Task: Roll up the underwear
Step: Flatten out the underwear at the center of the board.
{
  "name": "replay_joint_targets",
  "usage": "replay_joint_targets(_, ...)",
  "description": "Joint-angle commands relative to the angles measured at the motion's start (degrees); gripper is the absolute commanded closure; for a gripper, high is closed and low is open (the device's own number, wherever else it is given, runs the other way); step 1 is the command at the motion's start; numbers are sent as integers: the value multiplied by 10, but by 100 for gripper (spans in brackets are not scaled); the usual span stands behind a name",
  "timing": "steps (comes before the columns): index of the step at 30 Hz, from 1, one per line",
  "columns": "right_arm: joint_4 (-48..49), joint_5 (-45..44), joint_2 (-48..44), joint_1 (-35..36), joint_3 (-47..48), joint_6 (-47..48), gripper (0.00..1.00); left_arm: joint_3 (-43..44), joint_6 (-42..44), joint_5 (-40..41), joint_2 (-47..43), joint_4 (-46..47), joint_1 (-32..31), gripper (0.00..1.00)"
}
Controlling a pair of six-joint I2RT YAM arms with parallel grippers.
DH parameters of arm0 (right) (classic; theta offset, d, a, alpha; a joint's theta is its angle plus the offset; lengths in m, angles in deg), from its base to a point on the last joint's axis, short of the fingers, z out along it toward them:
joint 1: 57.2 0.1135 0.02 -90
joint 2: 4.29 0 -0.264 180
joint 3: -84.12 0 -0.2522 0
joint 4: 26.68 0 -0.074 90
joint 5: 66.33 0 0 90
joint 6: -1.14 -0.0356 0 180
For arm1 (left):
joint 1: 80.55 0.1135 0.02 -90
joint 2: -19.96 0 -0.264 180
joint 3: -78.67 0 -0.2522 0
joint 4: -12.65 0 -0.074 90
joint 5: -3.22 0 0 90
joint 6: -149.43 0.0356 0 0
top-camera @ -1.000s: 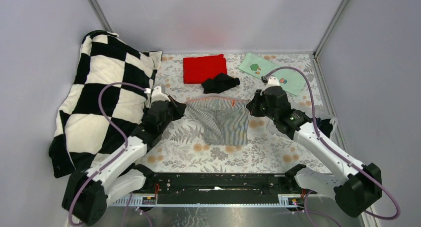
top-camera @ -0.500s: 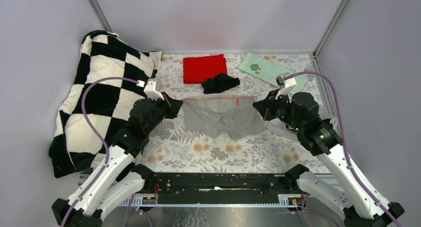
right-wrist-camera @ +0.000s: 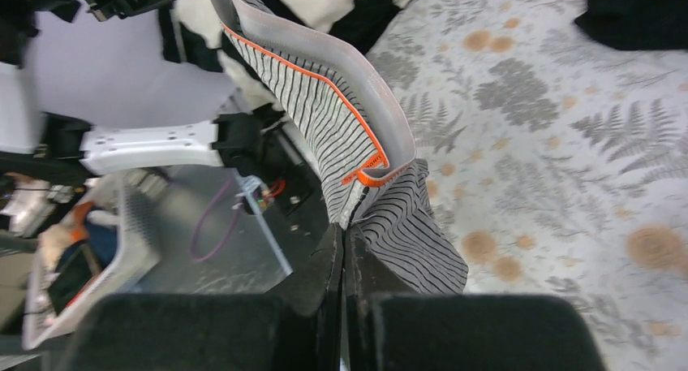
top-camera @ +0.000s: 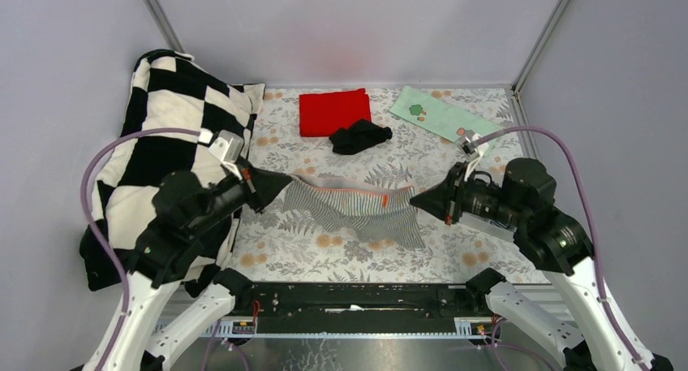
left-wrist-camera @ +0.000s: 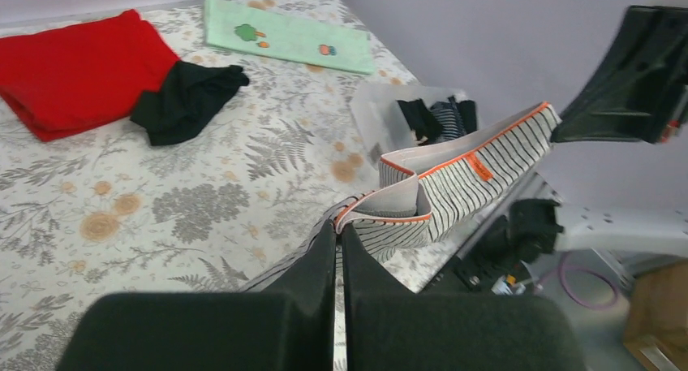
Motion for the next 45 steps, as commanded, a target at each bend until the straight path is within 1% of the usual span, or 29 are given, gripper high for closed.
replay_joint_targets(1,-39,70,-34,-2,32,-78,100,34,-23,-82,-31,-90,5,100)
replay_joint_targets(2,-52,65,-34,-3,34,-86,100,36,-36,-83,-31,-97,5,100)
replay_joint_targets(4,-82,28,-27,-2,34,-96,100,24,-67,-57,-29,-102,5,100)
replay_joint_targets(7,-101,-90,-16,-2,-7,-114,100,-41,-114,15,-16,-72,5,100)
replay_joint_targets(8,-93,-137,-12,-2,-36,-129,100,-73,-131,44,-11,-48,5,100)
replay_joint_targets(10,-47,-209,0,-2,-100,-154,100,-142,-153,73,6,28,5,100)
replay_joint_targets(12,28,-247,25,-2,-165,-162,100,-204,-164,91,43,125,5,100)
replay_joint_targets(14,113,-298,69,-2,-217,-150,100,-246,-165,115,112,226,5,100)
replay_joint_targets(15,159,-329,98,-2,-237,-141,100,-258,-159,123,175,272,5,100)
replay_joint_targets(18,278,-386,215,-8,-262,-104,100,-240,-132,168,325,382,5,100)
replay_joint_targets(19,318,-392,250,-13,-256,-90,100,-226,-123,187,365,400,5,100)
replay_joint_targets(21,356,-396,321,-21,-236,-64,100,-193,-105,230,439,415,5,99)
replay_joint_targets(22,366,-402,350,-24,-225,-55,99,-175,-99,247,468,411,6,96)
replay_joint_targets(23,370,-410,376,-27,-215,-47,92,-156,-96,265,493,404,8,89)
replay_joint_targets(25,370,-434,414,-33,-195,-38,74,-129,-108,301,528,388,11,61)
replay_joint_targets(26,368,-448,427,-37,-187,-37,67,-122,-114,314,538,386,13,53)
replay_joint_targets(27,365,-464,435,-42,-181,-38,63,-118,-117,321,545,386,15,47)
replay_joint_targets(29,358,-494,445,-53,-170,-41,62,-110,-125,345,548,381,16,36)
replay_joint_targets(30,353,-497,447,-61,-163,-43,61,-104,-129,356,548,374,19,32)
replay_joint_targets(32,344,-477,451,-73,-147,-40,57,-87,-133,371,547,349,24,28)
replay_joint_targets(34,322,-447,448,-77,-129,-29,53,-71,-127,364,539,328,26,27)
replay_joint_targets(36,286,-419,448,-78,-106,-23,50,-69,-129,343,518,308,27,25)
replay_joint_targets(39,203,-373,456,-84,-62,-25,46,-91,-133,278,474,290,13,23)
replay_joint_targets(41,153,-334,466,-93,-48,-28,46,-110,-134,281,443,274,-33,23)
replay_joint_targets(42,133,-312,470,-98,-40,-29,46,-119,-137,296,429,265,-74,22)
replay_joint_targets(45,92,-263,475,-106,-31,-30,46,-155,-179,316,389,257,-163,21)
